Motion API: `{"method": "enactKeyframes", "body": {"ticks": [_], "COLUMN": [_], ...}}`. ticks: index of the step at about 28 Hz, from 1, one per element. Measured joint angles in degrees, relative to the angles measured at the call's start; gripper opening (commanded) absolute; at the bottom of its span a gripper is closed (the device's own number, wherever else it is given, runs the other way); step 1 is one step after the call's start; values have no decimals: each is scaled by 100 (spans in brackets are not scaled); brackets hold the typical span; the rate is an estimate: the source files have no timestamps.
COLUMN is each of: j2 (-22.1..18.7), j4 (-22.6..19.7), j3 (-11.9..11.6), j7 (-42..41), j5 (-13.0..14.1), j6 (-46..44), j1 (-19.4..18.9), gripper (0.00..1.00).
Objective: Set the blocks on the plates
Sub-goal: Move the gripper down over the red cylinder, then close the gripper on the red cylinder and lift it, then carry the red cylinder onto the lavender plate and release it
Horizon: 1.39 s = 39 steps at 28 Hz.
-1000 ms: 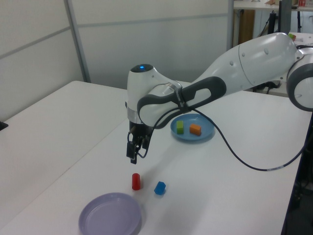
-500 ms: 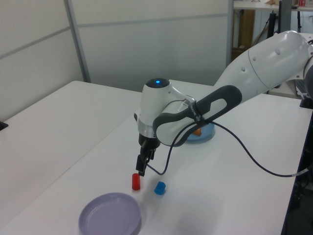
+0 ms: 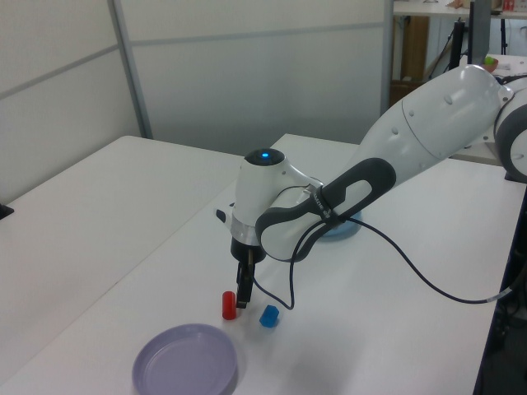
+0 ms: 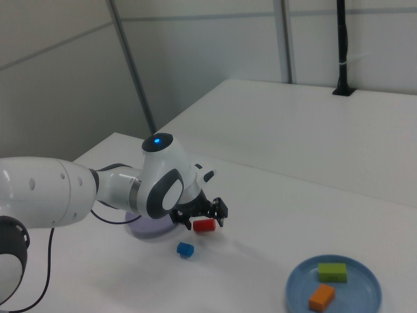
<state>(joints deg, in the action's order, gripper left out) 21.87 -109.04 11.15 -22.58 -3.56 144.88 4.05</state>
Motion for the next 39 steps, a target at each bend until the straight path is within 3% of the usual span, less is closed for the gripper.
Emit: {"method": "enactKeyframes", "body": {"ticks": [14, 18, 21, 27, 34, 39], "j2": [519, 631, 653, 640, 644, 589], "j4": [446, 506, 526, 582, 724, 925], "j3": [1, -4, -32, -77, -94, -69], "j7": [-24, 81, 140, 310, 466, 1053], "j5": [-1, -1, 0, 5, 5, 10], "j6": [0, 0, 0, 0, 0, 0], "j1": [-305, -306, -306, -304, -300, -336], "gripper": [100, 82, 47, 22, 20, 21]}}
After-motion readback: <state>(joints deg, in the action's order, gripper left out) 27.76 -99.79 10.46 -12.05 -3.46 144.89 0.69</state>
